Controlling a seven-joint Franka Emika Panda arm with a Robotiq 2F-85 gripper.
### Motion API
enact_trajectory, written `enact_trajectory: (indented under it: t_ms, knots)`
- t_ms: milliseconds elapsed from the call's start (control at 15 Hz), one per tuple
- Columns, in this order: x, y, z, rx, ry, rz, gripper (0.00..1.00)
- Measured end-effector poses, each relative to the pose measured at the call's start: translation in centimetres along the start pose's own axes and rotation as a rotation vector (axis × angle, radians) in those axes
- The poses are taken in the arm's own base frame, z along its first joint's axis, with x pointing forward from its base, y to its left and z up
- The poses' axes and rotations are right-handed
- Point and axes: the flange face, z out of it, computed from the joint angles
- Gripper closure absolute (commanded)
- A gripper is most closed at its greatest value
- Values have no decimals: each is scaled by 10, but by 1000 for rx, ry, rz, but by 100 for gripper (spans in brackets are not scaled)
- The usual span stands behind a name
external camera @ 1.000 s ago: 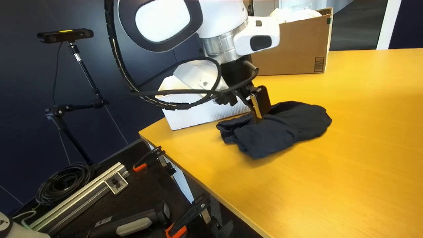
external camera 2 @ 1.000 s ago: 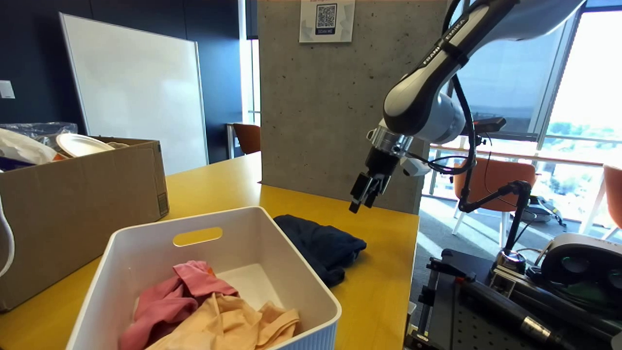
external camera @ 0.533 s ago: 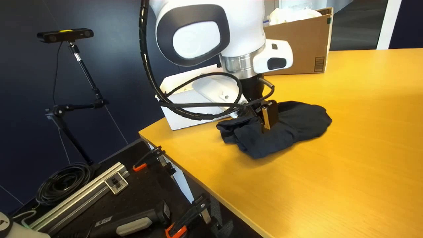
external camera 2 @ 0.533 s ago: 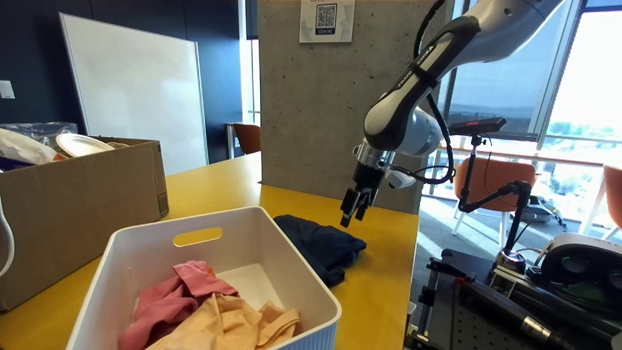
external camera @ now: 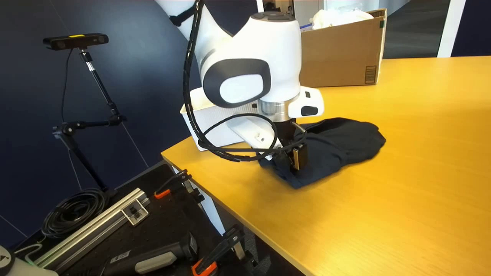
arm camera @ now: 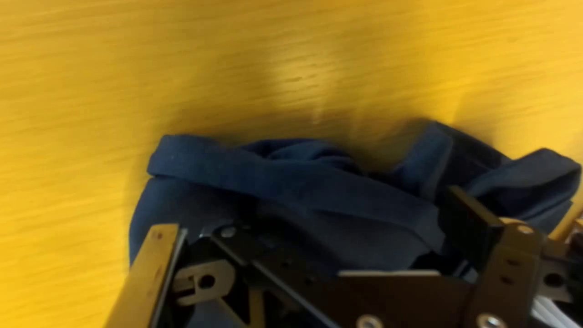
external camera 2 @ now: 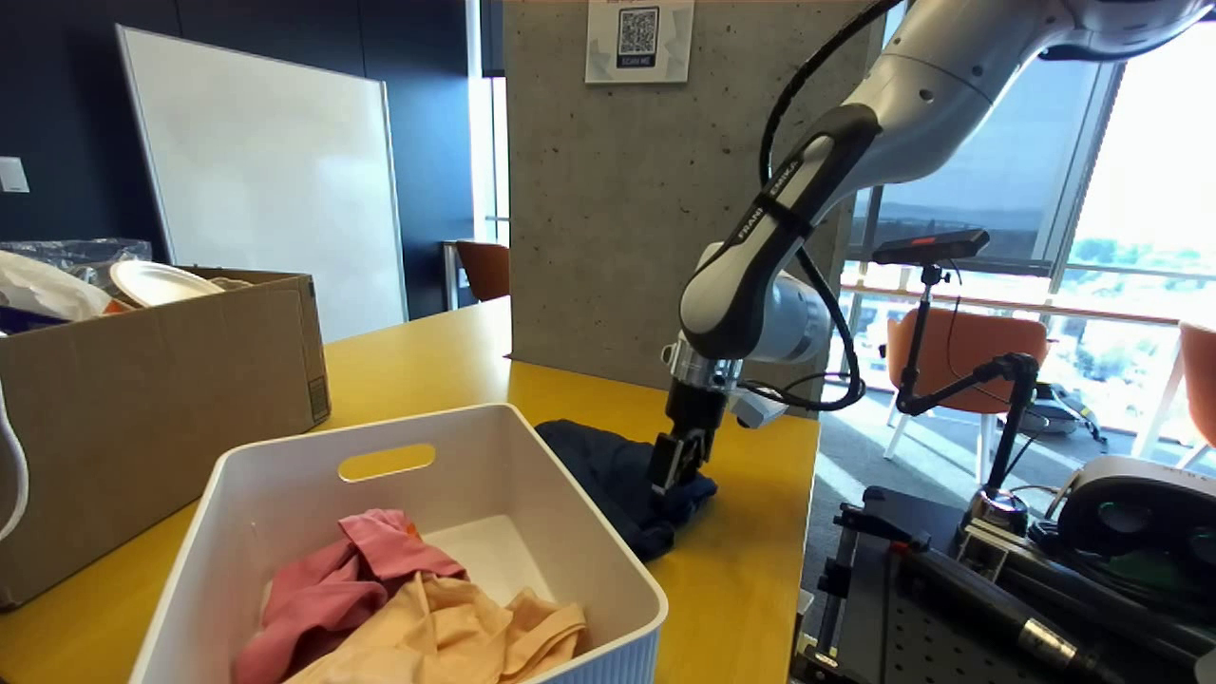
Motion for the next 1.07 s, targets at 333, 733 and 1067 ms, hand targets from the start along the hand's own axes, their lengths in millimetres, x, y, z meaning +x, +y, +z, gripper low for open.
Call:
enact_trajectory:
  t_ms: [333,733,1067]
  knots:
    - [-3,5,19,-12,-33,-23,37]
    - [-3,1,18,-21,-37,-39,81]
    - [-19,0,6,-36,-50,-14,96]
